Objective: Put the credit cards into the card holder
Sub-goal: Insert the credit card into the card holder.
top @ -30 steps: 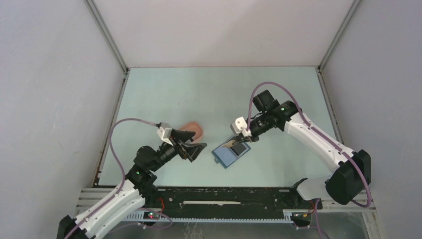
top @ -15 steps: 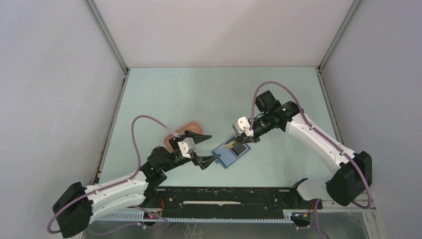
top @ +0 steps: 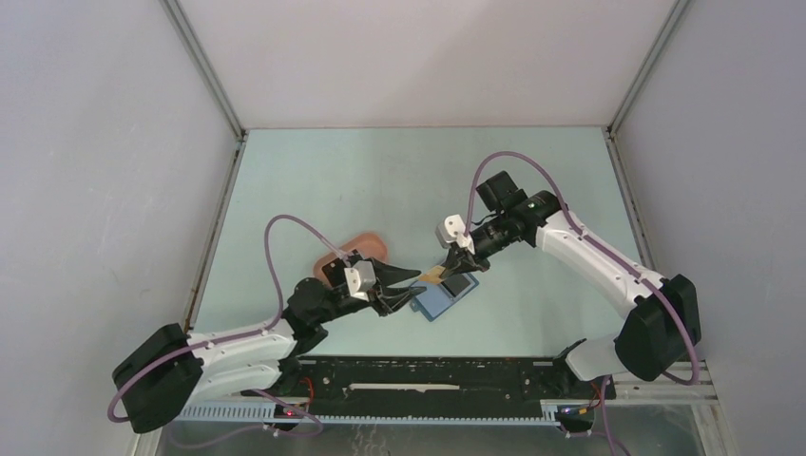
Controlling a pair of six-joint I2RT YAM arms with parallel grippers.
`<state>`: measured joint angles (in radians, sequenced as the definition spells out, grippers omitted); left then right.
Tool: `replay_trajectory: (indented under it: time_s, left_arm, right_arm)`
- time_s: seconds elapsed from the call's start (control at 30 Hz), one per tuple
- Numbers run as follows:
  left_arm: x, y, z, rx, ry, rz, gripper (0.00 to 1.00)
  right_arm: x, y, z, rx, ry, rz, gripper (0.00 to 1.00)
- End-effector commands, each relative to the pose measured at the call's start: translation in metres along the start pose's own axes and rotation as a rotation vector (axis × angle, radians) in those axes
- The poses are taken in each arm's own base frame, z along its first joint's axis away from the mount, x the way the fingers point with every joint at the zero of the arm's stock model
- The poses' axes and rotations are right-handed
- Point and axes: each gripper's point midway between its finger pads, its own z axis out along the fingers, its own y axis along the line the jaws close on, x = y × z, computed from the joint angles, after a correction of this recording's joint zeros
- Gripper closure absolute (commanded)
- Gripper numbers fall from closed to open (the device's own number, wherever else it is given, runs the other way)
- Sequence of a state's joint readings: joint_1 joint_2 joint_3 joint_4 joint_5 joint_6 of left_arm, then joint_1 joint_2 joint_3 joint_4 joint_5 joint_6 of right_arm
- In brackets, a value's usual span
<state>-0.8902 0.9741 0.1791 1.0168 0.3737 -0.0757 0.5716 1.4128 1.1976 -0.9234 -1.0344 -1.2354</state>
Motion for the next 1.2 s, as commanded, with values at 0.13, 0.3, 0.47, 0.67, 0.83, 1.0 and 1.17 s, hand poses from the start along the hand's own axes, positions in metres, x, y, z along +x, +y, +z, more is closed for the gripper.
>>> replay_trajectory:
  time_s: [0.13, 0.3, 0.47, 0.67, 0.83, 1.0, 1.17]
  left_arm:
    - [-0.036, -0.007, 0.018, 0.057, -0.092, -0.011, 1.00]
    - [-0.026, 0.000, 0.019, 0.018, -0.036, -0.044, 1.00]
    - [-0.028, 0.014, 0.012, -0.060, -0.037, -0.125, 1.00]
    - [-0.010, 0.030, -0.005, -0.115, 0.043, -0.319, 1.00]
    - [0.007, 0.023, -0.010, -0.100, 0.128, -0.383, 1.00]
    - [0.012, 0.017, -0.015, -0.083, 0.183, -0.395, 1.00]
    - [0.019, 0.014, -0.017, -0.073, 0.226, -0.437, 1.00]
  right_arm:
    - [-0.007, -0.001, 0.006, -0.007, -0.025, 0.030, 1.00]
    - [-0.010, -0.007, 0.007, 0.025, -0.021, 0.160, 0.80]
    - [-0.007, -0.006, 0.013, 0.014, 0.022, 0.195, 0.45]
    - [-0.008, -0.011, -0.008, 0.089, 0.048, 0.143, 0.27]
    - [-0.016, -0.024, -0.039, 0.240, 0.074, 0.150, 0.03]
    - [-0.025, -0.060, -0.073, 0.484, 0.086, 0.465, 0.00]
    - [-0.015, -0.036, -0.039, 0.159, -0.037, 0.589, 0.05]
